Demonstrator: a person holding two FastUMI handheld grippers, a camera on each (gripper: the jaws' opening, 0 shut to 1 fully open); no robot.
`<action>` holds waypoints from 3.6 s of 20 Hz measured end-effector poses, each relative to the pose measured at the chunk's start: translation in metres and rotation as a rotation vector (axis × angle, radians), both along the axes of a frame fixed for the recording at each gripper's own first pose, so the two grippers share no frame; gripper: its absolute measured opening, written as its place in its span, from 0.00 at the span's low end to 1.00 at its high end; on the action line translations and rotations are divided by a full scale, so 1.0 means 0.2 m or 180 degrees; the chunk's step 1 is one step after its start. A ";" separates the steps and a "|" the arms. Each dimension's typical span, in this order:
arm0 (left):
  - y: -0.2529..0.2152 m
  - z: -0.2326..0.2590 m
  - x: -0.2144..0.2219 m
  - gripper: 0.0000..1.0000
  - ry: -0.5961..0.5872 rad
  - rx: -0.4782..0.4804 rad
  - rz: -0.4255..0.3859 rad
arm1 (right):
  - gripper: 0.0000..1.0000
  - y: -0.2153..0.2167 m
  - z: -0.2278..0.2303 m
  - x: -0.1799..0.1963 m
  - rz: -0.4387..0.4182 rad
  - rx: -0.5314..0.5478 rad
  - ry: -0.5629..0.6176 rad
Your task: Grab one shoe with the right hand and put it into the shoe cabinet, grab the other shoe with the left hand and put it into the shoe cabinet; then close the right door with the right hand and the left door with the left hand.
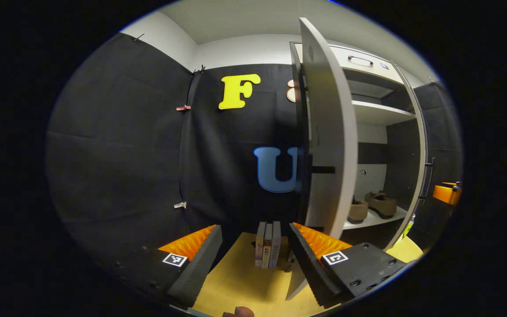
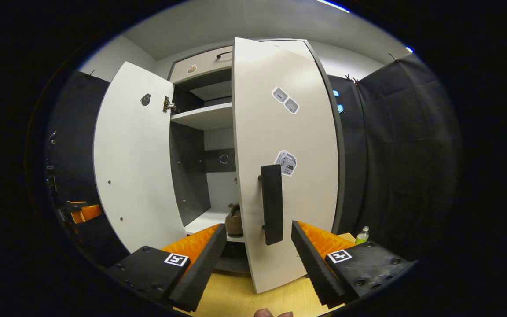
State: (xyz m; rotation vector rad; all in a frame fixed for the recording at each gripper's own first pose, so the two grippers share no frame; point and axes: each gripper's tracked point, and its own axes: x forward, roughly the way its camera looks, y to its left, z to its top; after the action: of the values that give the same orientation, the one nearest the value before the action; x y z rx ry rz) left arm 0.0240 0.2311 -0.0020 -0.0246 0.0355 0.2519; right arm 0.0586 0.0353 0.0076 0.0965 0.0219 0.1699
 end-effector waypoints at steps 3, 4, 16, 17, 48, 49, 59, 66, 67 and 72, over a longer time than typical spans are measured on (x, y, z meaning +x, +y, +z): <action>0.04 -0.01 0.10 0.95 -0.0021 0.0037 -0.0003 | 0.98 0.03 -0.01 -0.01 -0.0021 -0.0018 0.0008; 0.03 -0.01 0.13 0.96 -0.0022 0.0026 -0.0026 | 0.98 0.04 -0.01 0.00 -0.0020 -0.0021 0.0015; -0.09 -0.02 0.15 0.92 -0.0039 -0.0069 -0.0054 | 0.98 0.02 0.01 0.02 -0.0044 0.0003 0.0024; -0.11 -0.01 0.14 0.92 -0.0040 -0.0079 -0.0076 | 0.98 0.00 0.00 0.02 -0.0053 0.0008 0.0025; -1.17 -0.01 0.43 0.98 -0.0016 -0.0215 -0.1062 | 0.98 -0.24 0.01 0.03 -0.0159 0.0010 -0.0046; -1.17 0.00 0.43 0.95 -0.0031 -0.0204 -0.1055 | 0.98 -0.24 0.01 0.03 -0.0154 -0.0002 -0.0052; -1.20 0.07 0.34 0.95 -0.0133 -0.0094 -0.1060 | 0.98 -0.23 0.02 0.00 -0.0167 -0.0024 -0.0089; -1.24 0.15 0.23 0.95 -0.0204 0.0047 -0.1088 | 0.98 -0.25 0.01 -0.05 -0.0226 -0.0098 -0.0083; -1.26 0.16 0.22 0.95 -0.0208 0.0068 -0.1094 | 0.98 -0.26 0.01 -0.05 -0.0240 -0.0116 -0.0084; -1.27 0.14 0.18 0.95 -0.0192 0.0157 -0.1087 | 0.98 -0.27 0.00 -0.08 -0.0281 -0.0206 -0.0098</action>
State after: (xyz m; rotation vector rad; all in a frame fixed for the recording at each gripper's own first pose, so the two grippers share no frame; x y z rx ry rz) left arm 0.0608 -0.0238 0.0266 0.0230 -0.0266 -0.0894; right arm 0.0435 -0.0193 0.0084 0.0302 -0.0076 0.0823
